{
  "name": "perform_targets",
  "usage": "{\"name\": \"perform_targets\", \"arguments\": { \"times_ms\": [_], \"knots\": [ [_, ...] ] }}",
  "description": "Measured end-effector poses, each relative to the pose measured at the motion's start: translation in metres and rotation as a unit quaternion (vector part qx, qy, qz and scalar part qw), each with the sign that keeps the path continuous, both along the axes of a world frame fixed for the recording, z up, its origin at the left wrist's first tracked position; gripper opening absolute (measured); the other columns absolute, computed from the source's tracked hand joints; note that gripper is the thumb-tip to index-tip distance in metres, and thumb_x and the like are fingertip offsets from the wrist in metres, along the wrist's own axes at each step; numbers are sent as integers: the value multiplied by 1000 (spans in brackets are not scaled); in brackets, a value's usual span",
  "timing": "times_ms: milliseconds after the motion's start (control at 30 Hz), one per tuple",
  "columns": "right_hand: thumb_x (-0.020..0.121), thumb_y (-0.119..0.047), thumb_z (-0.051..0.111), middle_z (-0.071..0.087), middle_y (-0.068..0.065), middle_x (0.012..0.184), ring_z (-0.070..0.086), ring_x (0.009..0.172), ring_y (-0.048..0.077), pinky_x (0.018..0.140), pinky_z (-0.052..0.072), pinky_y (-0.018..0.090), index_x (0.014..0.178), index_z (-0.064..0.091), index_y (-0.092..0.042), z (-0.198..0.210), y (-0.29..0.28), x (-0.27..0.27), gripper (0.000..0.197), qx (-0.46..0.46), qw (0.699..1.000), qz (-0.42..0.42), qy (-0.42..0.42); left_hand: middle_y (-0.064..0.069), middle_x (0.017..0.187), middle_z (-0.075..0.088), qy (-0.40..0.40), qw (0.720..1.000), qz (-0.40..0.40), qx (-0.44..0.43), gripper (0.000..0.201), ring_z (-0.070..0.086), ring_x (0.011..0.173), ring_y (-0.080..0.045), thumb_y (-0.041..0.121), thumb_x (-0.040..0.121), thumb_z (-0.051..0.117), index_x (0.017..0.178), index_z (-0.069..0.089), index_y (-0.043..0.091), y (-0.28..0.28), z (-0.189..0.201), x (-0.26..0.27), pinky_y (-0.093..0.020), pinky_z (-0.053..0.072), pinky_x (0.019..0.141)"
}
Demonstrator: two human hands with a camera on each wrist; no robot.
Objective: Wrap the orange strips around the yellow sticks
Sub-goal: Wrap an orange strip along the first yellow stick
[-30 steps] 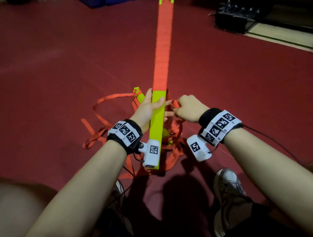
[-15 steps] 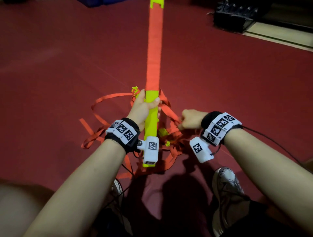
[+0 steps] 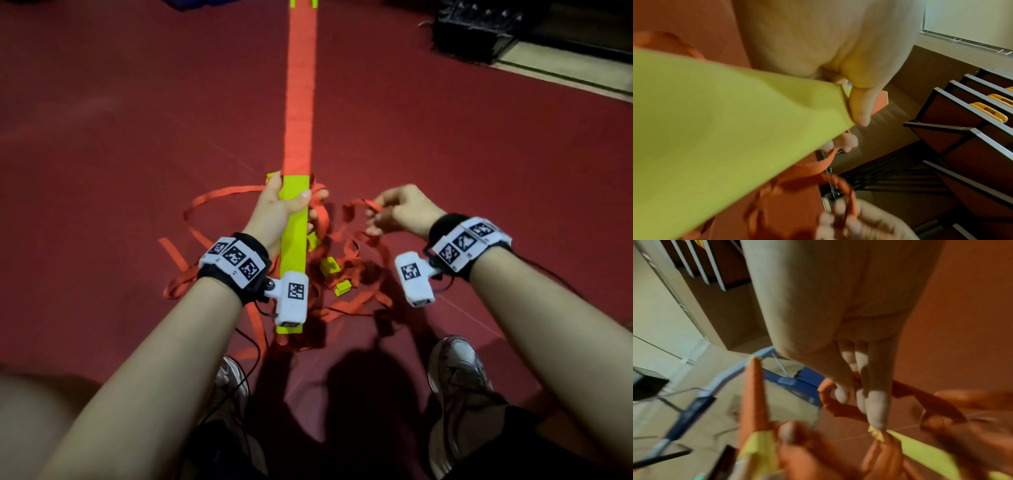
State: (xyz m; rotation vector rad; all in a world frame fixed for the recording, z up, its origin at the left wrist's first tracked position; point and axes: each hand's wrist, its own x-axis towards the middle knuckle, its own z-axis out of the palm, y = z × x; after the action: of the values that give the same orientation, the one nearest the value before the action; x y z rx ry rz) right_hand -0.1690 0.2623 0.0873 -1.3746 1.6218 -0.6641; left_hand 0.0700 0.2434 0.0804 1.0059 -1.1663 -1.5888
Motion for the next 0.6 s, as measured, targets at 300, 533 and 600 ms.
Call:
{"name": "perform_targets", "arguments": {
  "times_ms": [300,533,600],
  "knots": [
    [100,-41,56,70,3,75,59,72,20,72,46,32,87,67,-24,41,-11,12,24,-212,942,30,257,-12,98,70,-6,998,-53,-23,29,58,61,-17,2,97,60,117,46,17,7,6,-16,-27,50,54],
    [99,-28,62,66,-6,77,60,78,13,70,41,24,92,71,-20,50,-10,19,14,-173,936,166,259,-12,102,62,28,997,-72,-3,37,59,66,-19,15,85,68,116,48,22,10,2,-16,-32,49,58],
    [97,-26,64,67,-2,89,60,88,19,80,44,29,100,74,-22,38,-8,31,11,-145,913,238,299,-7,95,59,34,996,-83,7,36,60,65,-19,13,88,66,118,47,21,12,3,-21,-31,49,57]
  ]
}}
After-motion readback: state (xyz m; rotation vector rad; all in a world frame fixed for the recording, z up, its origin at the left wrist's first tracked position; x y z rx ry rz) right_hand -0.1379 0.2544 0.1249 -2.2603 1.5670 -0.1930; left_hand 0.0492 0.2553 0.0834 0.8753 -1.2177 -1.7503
